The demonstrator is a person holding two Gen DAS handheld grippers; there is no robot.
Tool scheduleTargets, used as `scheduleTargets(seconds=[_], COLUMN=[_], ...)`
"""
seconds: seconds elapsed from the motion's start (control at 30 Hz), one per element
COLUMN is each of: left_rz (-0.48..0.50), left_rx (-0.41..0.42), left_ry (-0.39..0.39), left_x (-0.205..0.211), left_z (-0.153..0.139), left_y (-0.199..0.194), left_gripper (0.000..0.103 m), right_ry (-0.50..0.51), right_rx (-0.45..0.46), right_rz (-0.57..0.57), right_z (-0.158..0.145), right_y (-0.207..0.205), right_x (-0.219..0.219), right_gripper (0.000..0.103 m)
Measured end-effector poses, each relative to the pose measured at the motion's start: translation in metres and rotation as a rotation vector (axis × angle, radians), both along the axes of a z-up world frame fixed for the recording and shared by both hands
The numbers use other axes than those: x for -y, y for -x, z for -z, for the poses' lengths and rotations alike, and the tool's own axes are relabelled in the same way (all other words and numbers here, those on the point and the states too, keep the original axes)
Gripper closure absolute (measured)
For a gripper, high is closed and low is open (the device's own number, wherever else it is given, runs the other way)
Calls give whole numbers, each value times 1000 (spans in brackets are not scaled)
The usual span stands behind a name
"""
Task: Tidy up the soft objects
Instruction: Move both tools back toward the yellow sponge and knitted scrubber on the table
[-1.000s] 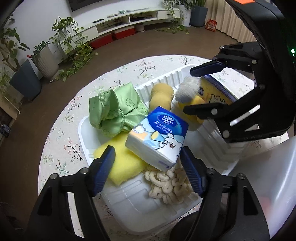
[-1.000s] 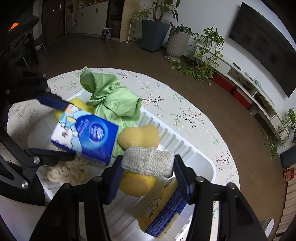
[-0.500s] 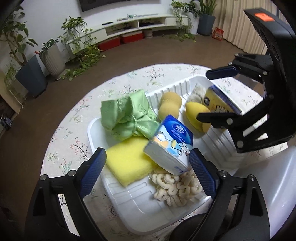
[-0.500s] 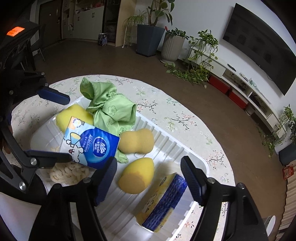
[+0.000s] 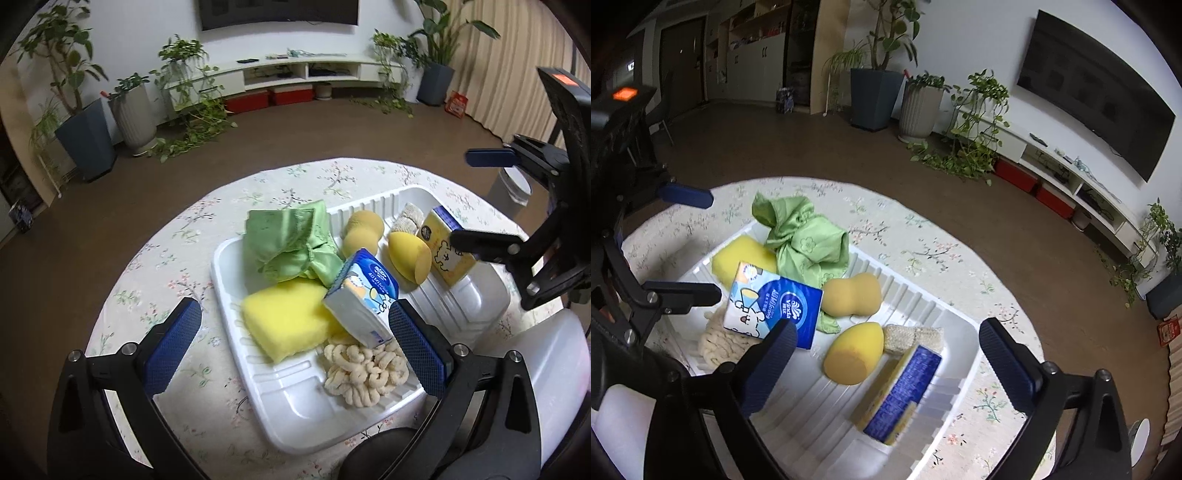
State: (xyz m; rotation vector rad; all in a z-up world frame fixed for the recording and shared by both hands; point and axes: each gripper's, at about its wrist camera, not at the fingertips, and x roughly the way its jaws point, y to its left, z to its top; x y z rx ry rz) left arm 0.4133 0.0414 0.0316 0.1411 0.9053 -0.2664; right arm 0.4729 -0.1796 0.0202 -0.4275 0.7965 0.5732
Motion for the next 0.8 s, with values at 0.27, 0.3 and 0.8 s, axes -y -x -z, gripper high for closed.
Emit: scheduleTargets(seconds=[0.27, 0.3, 0.8], left_rz=[-118, -129, -233], left_rx=[64, 71, 131], left_ry=[96, 103, 168], left_x=[-37, -40, -47], left_z=[-17, -18, -5], left_y=[42, 50, 199], left_gripper=[0, 0, 0], right_ry=[-82, -99, -310], right_rx=[24, 23, 12], right_rz=[83, 97, 251], right_z=[-27, -30, -28], right_y=[18, 23, 164], right_x=[42, 51, 145], right_gripper=[0, 0, 0])
